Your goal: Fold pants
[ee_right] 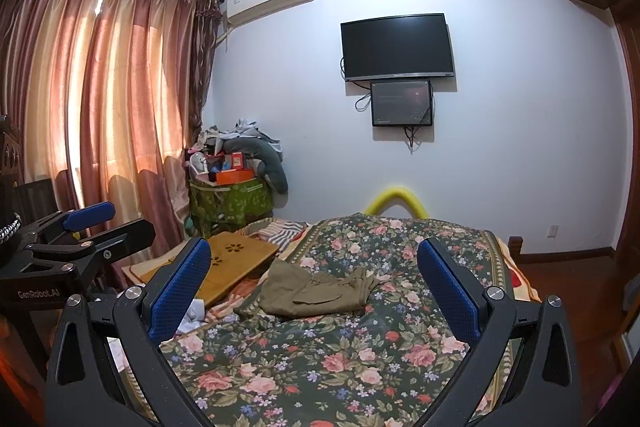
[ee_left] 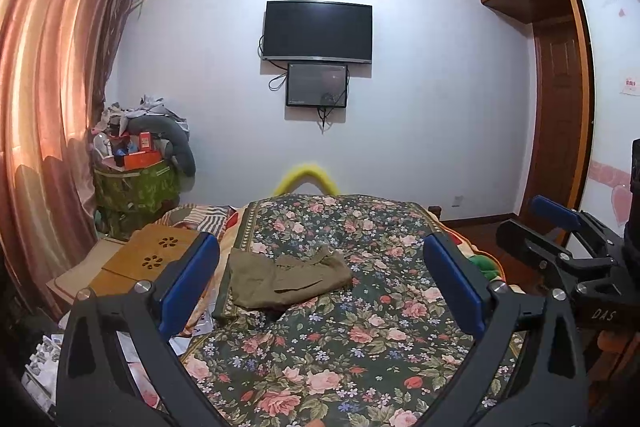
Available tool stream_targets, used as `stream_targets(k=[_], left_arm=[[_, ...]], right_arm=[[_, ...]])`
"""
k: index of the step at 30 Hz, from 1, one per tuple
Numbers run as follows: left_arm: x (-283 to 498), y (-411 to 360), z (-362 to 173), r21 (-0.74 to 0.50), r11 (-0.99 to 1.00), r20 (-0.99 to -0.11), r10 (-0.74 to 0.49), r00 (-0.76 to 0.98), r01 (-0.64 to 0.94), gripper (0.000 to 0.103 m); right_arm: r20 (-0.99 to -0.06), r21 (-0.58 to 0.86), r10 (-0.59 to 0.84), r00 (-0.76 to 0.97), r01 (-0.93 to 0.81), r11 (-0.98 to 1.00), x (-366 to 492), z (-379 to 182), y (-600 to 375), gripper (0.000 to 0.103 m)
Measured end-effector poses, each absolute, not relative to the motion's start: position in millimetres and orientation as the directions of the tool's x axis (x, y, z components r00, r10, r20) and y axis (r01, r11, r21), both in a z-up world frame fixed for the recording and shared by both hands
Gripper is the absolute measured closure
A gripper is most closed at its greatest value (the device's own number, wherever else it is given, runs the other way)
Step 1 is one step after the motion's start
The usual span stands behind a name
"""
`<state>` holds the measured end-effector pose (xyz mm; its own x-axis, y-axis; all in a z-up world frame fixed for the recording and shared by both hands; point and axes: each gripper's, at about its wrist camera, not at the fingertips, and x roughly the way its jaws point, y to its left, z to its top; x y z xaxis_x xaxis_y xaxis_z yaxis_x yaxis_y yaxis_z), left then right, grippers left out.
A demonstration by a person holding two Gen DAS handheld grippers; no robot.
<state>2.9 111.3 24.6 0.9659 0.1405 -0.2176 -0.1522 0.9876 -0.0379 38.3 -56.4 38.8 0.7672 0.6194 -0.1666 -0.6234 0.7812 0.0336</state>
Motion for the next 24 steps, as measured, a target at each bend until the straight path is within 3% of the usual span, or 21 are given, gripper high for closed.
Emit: stream_targets(k=[24], left_arm=[[12.5,111.7,17.6,-0.039,0.992,-0.237,0.11,0.965,-0.123,0.0]], right_arm=[[-0.19,0.046,0.613,0.767,-0.617,0.786,45.5,33.9,-54.7,0.001]])
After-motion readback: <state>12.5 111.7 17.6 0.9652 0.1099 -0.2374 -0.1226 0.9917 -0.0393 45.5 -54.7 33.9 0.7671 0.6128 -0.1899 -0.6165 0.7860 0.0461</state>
